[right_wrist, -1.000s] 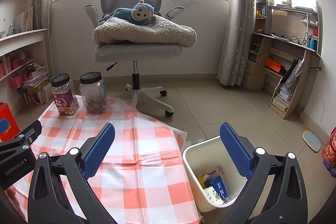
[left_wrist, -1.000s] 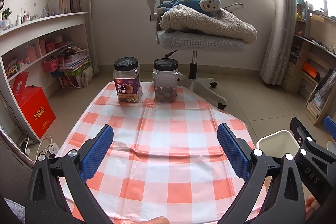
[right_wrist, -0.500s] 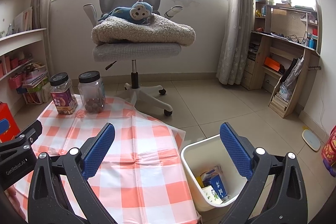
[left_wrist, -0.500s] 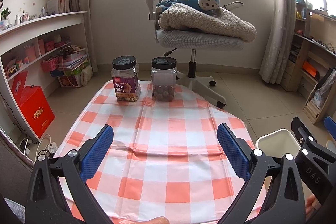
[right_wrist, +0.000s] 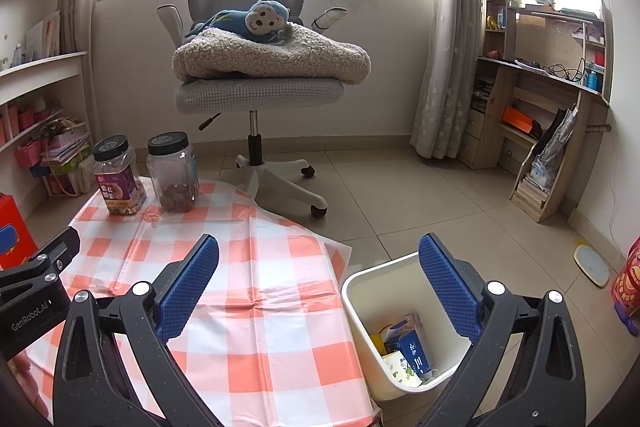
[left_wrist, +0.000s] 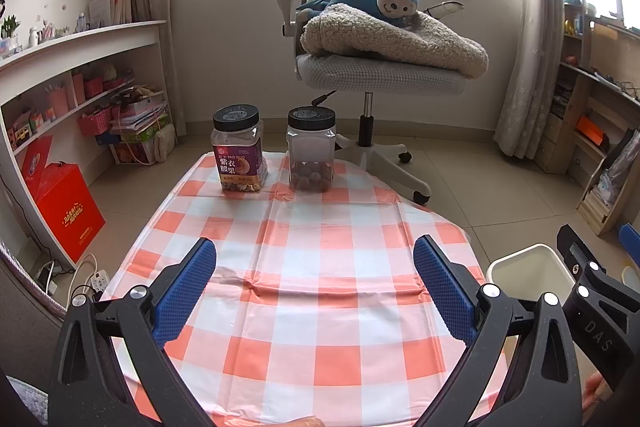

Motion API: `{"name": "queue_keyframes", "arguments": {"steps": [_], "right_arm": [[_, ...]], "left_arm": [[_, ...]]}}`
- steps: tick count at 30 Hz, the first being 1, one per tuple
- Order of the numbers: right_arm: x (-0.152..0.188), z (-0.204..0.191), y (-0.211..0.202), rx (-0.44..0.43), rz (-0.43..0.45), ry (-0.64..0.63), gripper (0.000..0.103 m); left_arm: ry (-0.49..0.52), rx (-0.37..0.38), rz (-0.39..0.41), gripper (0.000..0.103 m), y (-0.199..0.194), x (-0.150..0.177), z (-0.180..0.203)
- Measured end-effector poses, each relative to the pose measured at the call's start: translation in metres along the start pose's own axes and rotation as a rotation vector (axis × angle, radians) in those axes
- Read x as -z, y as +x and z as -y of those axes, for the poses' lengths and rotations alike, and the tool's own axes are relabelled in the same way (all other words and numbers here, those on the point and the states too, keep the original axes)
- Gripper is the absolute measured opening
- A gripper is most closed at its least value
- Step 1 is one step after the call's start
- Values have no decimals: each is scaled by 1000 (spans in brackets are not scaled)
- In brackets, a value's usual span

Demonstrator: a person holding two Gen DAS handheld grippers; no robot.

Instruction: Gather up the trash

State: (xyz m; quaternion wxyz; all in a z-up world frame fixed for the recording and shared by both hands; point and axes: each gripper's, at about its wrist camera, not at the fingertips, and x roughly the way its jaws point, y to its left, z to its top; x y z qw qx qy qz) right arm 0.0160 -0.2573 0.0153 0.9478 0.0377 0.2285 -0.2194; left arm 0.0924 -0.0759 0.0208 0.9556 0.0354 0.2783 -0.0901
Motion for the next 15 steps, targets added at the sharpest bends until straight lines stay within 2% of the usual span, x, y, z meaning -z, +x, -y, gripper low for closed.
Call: {"name": "queue_keyframes", "arguments": {"steps": [15], "right_arm": [[4, 0, 1, -3, -15, -4, 96]], "left_arm": [[0, 0, 1, 96, 0, 0, 0]]}}
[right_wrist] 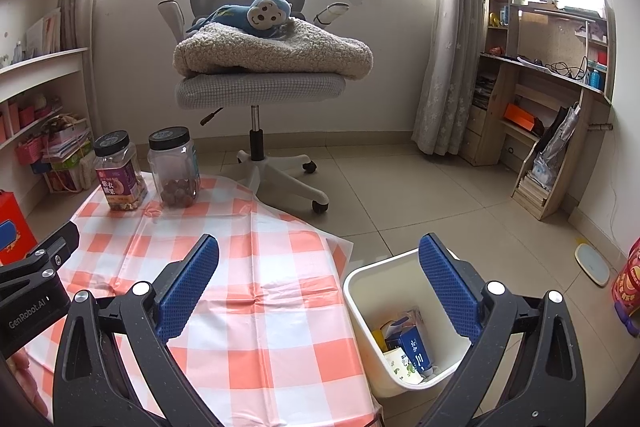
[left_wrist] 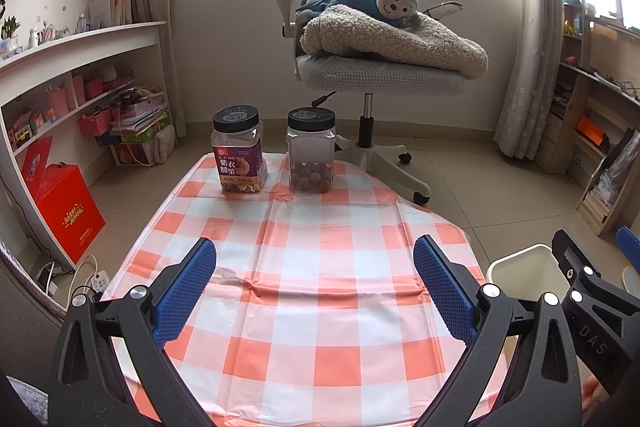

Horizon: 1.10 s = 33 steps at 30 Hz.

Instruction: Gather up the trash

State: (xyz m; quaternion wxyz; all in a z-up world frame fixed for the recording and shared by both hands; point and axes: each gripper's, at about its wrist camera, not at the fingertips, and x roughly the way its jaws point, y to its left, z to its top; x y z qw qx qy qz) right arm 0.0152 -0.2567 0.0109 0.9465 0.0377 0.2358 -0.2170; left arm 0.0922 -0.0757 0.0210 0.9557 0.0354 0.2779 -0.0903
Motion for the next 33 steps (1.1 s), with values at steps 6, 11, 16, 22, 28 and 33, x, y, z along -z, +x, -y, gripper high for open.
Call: {"name": "queue_keyframes", "arguments": {"steps": [6, 11, 16, 22, 28, 33], "right_arm": [[-1, -1, 1, -1, -7, -2, 96], [0, -1, 0, -2, -11, -3, 96], [-1, 1, 1, -4, -14, -3, 96], [-1, 2, 0, -5, -13, -3, 96], [-2, 2, 1, -6, -15, -3, 96], [-2, 3, 1, -6, -14, -2, 96]], "left_arm": [[2, 2, 1, 96, 0, 0, 1], [10, 8, 11, 96, -1, 0, 5], [13, 16, 17, 95, 0, 0, 5], [33, 32, 23, 94, 0, 1, 9], [24, 31, 17, 94, 1, 2, 7], [8, 35, 15, 94, 2, 1, 5]]}}
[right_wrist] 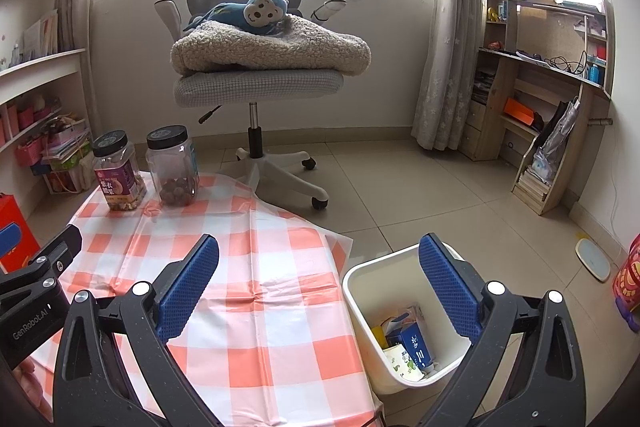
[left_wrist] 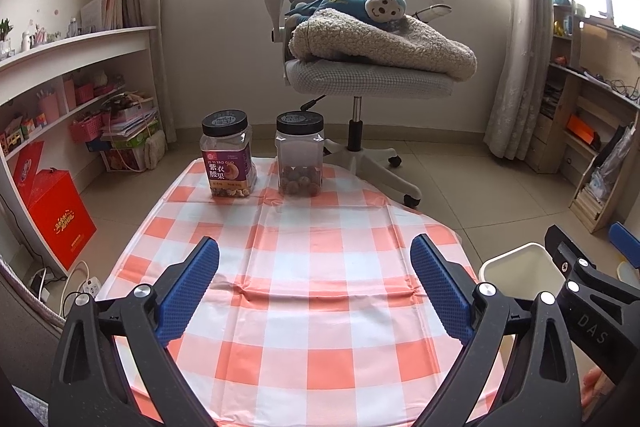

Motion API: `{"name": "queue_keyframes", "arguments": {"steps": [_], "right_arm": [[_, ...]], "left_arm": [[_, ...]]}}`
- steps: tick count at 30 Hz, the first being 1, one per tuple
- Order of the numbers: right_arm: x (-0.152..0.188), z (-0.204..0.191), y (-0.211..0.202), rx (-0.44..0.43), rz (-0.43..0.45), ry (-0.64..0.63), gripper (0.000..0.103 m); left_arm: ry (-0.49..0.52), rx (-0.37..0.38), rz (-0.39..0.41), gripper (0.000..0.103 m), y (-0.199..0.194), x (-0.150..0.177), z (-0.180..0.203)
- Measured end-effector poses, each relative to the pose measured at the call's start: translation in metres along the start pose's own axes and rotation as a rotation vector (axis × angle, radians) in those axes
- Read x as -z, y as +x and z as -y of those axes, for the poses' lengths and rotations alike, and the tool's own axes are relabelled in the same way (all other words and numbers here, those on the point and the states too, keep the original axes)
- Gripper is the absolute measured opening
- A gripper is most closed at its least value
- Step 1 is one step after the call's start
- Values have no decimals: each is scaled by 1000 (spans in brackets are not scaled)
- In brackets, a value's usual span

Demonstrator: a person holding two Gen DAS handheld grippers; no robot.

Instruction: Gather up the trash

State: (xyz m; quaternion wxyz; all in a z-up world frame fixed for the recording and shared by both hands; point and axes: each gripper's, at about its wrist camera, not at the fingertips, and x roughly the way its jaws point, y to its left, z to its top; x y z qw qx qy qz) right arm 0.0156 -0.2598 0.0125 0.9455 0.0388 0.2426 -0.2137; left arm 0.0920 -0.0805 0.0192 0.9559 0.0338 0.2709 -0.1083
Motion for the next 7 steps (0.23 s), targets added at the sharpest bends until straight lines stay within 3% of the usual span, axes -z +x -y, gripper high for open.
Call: {"name": "queue_keyframes", "arguments": {"steps": [7], "right_arm": [[0, 2, 0, 3, -2, 6, 96]], "left_arm": [[1, -8, -26, 96, 3, 1, 2]]}}
